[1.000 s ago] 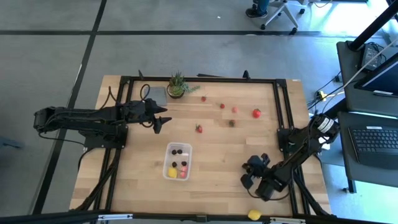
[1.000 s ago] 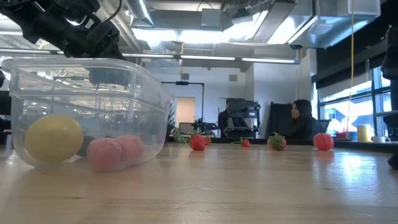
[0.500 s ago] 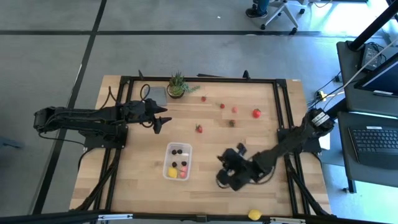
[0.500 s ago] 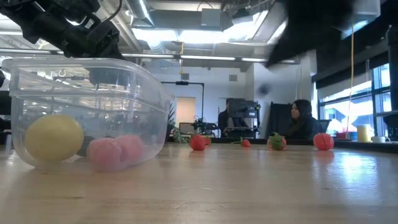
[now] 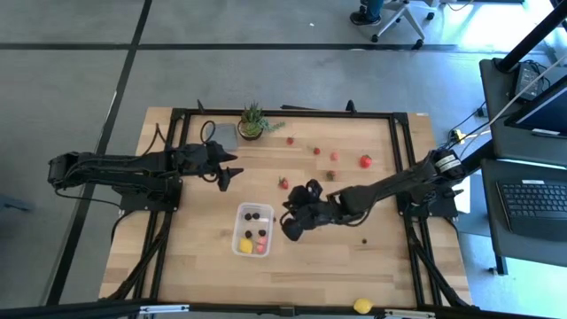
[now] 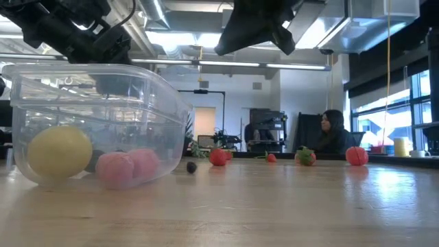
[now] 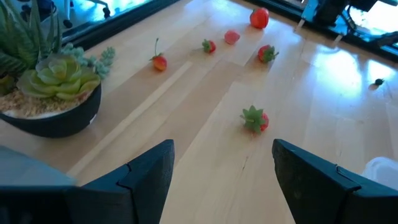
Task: Pick and placing Produce into tupperware
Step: Put the blueberry into the transparent bin
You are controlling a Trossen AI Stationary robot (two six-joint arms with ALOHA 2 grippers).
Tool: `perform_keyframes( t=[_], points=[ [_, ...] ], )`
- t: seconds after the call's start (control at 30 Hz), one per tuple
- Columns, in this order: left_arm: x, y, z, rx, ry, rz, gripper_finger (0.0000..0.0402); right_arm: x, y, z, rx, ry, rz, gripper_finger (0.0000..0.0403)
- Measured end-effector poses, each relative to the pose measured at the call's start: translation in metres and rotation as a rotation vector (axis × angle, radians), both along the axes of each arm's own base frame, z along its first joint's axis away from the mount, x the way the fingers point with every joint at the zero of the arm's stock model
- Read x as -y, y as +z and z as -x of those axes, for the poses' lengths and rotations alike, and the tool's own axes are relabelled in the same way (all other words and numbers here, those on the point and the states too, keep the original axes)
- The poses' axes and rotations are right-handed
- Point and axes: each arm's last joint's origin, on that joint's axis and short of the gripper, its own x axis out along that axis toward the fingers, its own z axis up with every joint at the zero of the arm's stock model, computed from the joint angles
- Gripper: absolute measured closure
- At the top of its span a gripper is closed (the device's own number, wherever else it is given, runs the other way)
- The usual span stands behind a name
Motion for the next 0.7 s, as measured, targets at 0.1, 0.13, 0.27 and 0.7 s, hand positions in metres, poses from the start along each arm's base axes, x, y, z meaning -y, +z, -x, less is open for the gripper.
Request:
perform_keyframes(
  t=[0.1, 0.13, 0.27, 0.7],
  points=[
    [0.0002, -0.0012, 0.0006, -0.014, 0.000, 0.003, 0.0140, 0.0032, -0.0012, -0.0016, -0.001, -0.009, -0.002, 0.0380],
    [0.0001, -0.0014, 0.0008, -0.017, 0.000, 0.003, 0.0140, 0.0043, -0.0007, -0.0023, 0.004, -0.013, -0.003, 0.0376],
    [0.0001, -0.0013, 0.0007, -0.016, 0.000, 0.003, 0.0140, 0.0049, 0.0004, -0.0034, 0.018, -0.015, -0.007, 0.0368],
    [0.0001, -0.0014, 0.0008, -0.016, 0.000, 0.002, 0.0140, -0.0020, -0.0057, -0.0045, -0.020, 0.064, -0.174, 0.0359]
  ],
)
